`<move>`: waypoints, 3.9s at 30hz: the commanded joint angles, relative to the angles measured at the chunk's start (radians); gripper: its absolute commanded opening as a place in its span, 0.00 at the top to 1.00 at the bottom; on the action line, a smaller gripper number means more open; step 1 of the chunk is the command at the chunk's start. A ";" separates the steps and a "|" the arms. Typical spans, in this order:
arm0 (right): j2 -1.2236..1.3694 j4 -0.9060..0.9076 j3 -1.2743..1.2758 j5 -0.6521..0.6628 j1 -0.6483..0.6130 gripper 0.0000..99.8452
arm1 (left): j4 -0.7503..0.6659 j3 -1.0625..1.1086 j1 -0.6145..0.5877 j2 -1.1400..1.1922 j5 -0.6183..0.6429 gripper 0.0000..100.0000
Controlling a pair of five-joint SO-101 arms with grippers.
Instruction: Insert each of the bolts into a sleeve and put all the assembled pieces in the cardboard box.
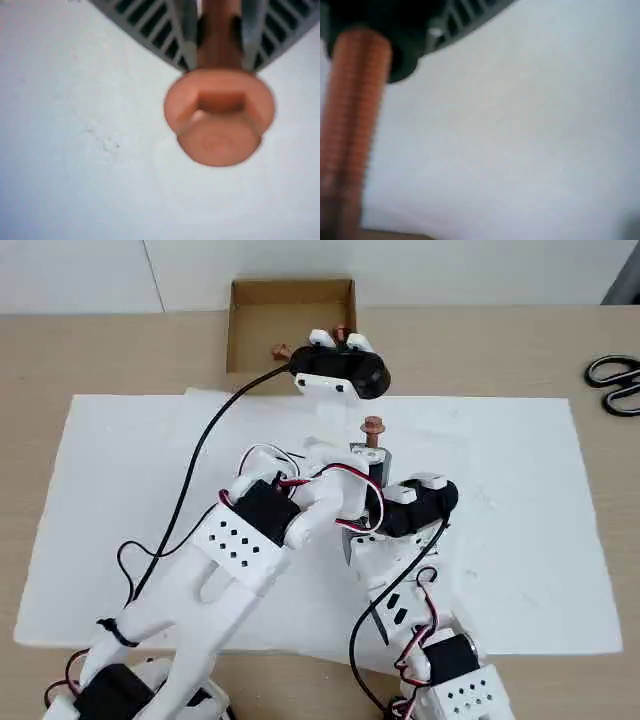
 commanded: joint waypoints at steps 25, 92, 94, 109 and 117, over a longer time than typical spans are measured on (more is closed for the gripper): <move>-0.016 -0.001 -0.011 -0.003 -0.001 1.00 | -0.028 0.071 0.012 -0.011 -0.038 1.00; 0.048 0.193 -0.299 0.091 0.065 1.00 | 0.270 -0.108 -0.374 -0.009 -0.008 0.69; 0.150 0.242 -0.439 0.140 0.067 1.00 | 0.298 -0.108 -0.387 -0.005 -0.035 0.69; 1.394 0.272 -1.547 0.229 0.165 1.00 | 0.385 -0.114 -0.568 -0.012 -0.040 0.69; 1.960 0.272 -2.064 0.261 0.171 1.00 | 0.473 -0.114 -0.643 -0.012 -0.040 0.69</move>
